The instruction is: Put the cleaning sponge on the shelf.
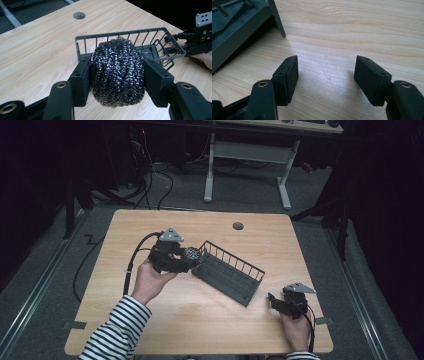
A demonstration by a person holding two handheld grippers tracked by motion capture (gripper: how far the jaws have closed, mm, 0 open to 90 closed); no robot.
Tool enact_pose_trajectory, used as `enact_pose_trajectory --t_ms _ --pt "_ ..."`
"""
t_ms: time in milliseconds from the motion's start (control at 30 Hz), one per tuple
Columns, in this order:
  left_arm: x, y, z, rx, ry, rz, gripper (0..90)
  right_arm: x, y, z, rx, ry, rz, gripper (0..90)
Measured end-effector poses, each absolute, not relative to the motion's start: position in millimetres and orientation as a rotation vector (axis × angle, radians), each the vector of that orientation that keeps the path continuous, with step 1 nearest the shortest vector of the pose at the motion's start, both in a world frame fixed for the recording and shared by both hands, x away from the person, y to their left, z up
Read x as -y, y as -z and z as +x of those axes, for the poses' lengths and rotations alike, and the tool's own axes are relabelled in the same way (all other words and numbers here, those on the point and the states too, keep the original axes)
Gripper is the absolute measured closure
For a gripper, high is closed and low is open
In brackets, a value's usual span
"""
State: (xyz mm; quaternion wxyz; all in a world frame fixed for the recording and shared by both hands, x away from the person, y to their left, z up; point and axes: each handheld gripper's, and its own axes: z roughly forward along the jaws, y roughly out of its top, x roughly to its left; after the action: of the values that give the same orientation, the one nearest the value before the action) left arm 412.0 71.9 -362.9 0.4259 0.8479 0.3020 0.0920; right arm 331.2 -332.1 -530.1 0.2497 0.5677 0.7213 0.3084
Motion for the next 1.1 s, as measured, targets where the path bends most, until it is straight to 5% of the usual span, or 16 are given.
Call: enact_pose_trajectory --t_ms 1100 --pt "4 410 470 -0.860 -0.221 2.220 42.4 335 530 333 -1.958 -0.864 1.556 37.0"
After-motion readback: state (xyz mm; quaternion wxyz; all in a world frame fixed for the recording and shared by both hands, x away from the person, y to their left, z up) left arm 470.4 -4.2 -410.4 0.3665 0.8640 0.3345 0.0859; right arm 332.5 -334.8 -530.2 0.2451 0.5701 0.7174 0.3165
